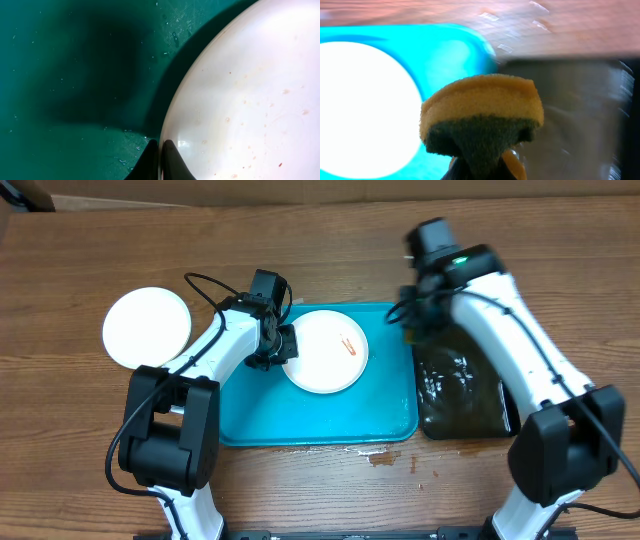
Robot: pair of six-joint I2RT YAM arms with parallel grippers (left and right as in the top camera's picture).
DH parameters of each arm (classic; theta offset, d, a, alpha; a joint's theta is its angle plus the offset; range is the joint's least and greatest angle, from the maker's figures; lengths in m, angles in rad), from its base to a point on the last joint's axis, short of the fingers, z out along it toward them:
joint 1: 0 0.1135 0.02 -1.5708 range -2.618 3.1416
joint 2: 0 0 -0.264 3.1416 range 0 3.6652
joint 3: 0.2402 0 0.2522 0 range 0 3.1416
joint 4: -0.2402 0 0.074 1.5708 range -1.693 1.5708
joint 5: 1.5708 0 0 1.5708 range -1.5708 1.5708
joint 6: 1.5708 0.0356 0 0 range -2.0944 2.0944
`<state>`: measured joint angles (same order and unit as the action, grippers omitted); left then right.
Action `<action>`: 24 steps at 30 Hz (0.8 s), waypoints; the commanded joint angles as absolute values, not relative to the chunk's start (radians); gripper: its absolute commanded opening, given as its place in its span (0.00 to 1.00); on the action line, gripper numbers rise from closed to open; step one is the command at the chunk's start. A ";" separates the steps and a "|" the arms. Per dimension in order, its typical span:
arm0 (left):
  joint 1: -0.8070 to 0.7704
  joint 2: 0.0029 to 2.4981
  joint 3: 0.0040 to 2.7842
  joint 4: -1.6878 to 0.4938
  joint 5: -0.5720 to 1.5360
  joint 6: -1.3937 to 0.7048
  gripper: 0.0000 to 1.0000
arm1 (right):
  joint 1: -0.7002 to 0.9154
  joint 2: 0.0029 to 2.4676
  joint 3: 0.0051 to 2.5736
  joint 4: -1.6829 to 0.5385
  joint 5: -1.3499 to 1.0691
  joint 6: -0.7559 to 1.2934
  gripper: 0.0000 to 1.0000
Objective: Clean dirty plates on tray and stack at the side
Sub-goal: 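Scrub the white plate held by the left gripper with the sponge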
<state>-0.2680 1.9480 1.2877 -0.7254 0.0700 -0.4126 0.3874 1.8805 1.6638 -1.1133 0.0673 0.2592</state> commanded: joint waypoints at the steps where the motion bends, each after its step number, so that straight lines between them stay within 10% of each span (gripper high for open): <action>1: -0.276 1.941 1.292 -0.730 0.072 -0.415 0.04 | 0.497 1.872 1.676 -1.041 0.104 0.247 0.04; 20: -0.276 1.941 1.292 -0.733 0.072 -0.399 0.04 | 0.678 2.137 1.668 -0.901 0.360 0.262 0.04; 24: -0.276 1.941 1.292 -0.734 0.072 -0.399 0.04 | 0.678 2.138 1.667 -0.906 0.358 0.262 0.19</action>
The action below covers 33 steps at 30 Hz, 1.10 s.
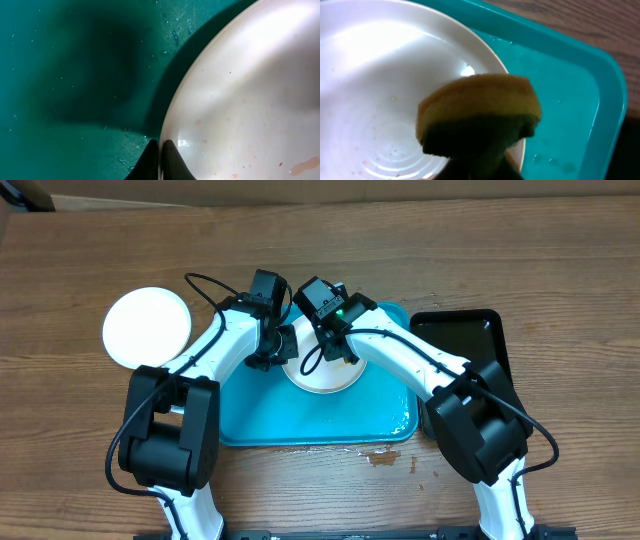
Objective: Clean dirty plates on tray and stack at the side
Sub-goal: 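Scrub the white plate held by the left gripper with the sponge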
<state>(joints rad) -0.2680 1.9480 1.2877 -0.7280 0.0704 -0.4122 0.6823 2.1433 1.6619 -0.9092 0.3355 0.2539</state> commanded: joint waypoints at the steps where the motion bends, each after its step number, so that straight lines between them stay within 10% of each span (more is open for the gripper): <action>1: -0.276 1.941 1.292 -0.734 0.072 -0.399 0.04 | 0.678 2.138 1.667 -0.906 0.358 0.262 0.21; 9: -0.276 1.941 1.292 -0.736 0.072 -0.399 0.04 | 0.678 2.138 1.663 -0.922 0.358 0.278 0.05; 14: -0.276 1.941 1.292 -0.736 0.072 -0.400 0.04 | 0.677 2.138 1.655 -0.912 0.358 0.319 0.32; 33: -0.276 1.941 1.292 -0.736 0.072 -0.399 0.05 | 0.637 2.148 1.620 -0.883 0.286 0.353 0.35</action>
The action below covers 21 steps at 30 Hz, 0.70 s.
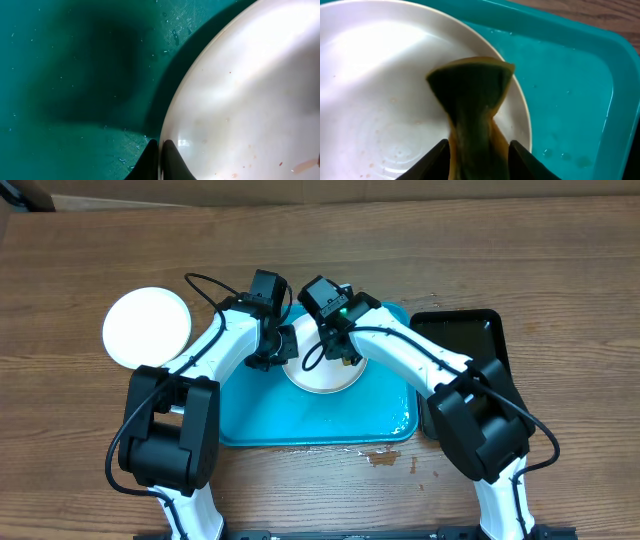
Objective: Clean dirty plates on tray and stack at the side
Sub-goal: 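Scrub the white plate held by the left gripper with the sponge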
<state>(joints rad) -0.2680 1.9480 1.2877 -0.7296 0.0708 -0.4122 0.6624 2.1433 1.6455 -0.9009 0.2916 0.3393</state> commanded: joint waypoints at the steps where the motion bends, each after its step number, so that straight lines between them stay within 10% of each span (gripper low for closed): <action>1: -0.276 1.941 1.292 -0.736 0.072 -0.399 0.05 | 0.632 2.151 1.618 -0.883 0.286 0.353 0.29; 4: -0.276 1.941 1.292 -0.736 0.072 -0.399 0.04 | 0.617 2.153 1.616 -0.883 0.284 0.353 0.04; 21: -0.276 1.941 1.292 -0.736 0.071 -0.396 0.04 | 0.574 2.155 1.546 -0.818 0.071 0.424 0.04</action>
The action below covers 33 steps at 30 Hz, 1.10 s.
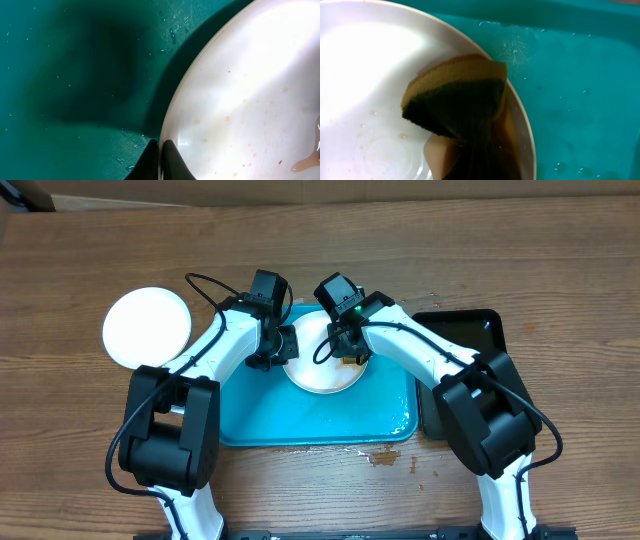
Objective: Clean dirty plates on tray and stack at the side
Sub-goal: 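Scrub the white plate held by the left gripper with the sponge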
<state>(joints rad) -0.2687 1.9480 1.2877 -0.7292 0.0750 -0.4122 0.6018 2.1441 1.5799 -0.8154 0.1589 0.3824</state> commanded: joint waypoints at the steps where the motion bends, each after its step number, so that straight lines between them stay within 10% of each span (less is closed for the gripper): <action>1: -0.276 1.941 1.292 -0.736 0.072 -0.396 0.04 | 0.566 2.155 1.541 -0.812 0.029 0.424 0.04; 21: -0.276 1.941 1.292 -0.736 0.071 -0.388 0.04 | 0.508 2.149 1.516 -0.641 -0.607 0.416 0.04; 33: -0.276 1.941 1.292 -0.735 0.071 -0.384 0.07 | 0.295 1.988 1.697 -0.956 -0.564 0.252 0.04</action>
<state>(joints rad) -0.2680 1.9480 1.2877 -0.7349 0.0669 -0.4088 0.3477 2.1010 1.6608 -0.8959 -0.6025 0.3370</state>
